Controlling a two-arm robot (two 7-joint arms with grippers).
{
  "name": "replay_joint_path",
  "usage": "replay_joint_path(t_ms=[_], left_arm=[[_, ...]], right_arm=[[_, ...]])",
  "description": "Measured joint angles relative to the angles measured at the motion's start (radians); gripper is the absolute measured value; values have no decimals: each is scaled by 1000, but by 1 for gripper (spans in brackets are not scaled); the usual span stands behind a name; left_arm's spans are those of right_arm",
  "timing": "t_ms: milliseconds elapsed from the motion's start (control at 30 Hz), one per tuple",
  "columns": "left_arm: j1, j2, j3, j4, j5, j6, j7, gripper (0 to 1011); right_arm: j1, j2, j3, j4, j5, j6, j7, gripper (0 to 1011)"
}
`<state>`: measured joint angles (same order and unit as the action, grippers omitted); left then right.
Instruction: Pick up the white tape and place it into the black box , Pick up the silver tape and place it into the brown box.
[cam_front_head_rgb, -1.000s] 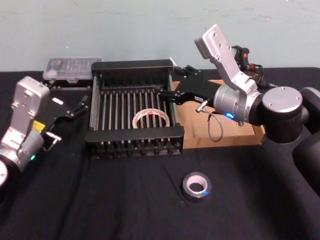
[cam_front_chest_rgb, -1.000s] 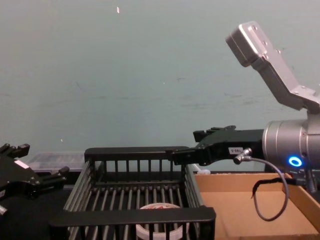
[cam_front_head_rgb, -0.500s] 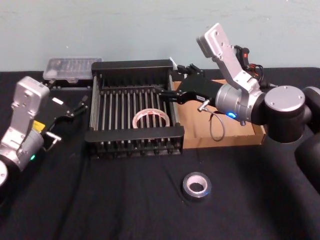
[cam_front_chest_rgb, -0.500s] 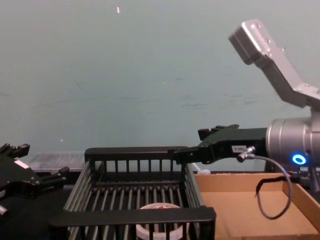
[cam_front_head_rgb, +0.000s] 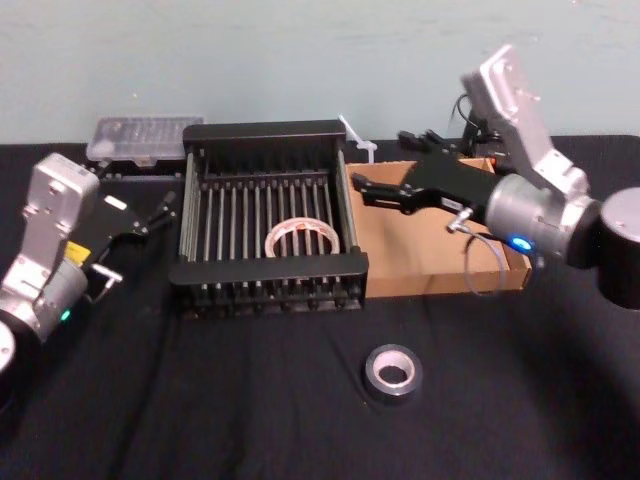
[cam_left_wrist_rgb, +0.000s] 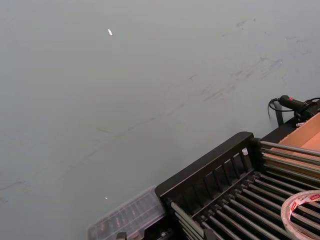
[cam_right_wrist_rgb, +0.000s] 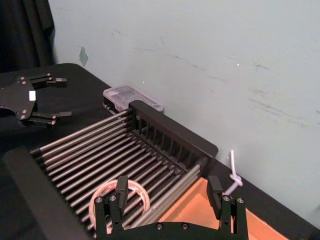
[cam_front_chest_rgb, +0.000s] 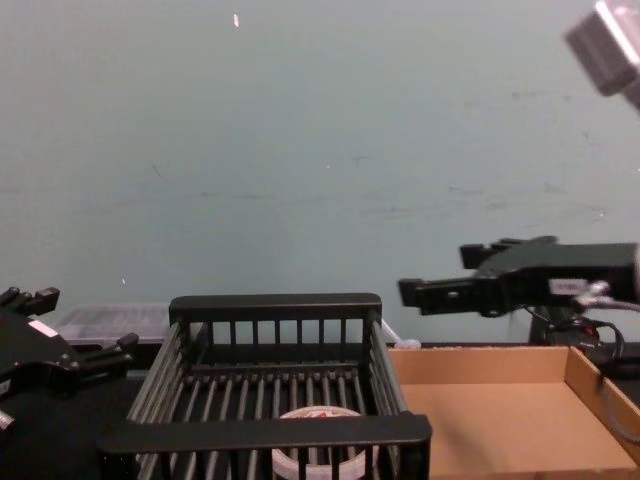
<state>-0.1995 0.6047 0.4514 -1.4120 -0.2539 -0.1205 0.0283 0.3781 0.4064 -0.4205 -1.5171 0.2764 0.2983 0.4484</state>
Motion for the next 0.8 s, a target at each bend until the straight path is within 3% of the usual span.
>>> replay_joint_path(t_ms=[400, 800], left_arm=[[0, 0, 0, 0, 0, 0, 0, 1001], [0, 0, 0, 0, 0, 0, 0, 1001]], right_arm=[[-151, 141, 66, -171, 92, 69, 9, 1000], [-281, 246, 79, -268, 154, 137, 9, 1002]])
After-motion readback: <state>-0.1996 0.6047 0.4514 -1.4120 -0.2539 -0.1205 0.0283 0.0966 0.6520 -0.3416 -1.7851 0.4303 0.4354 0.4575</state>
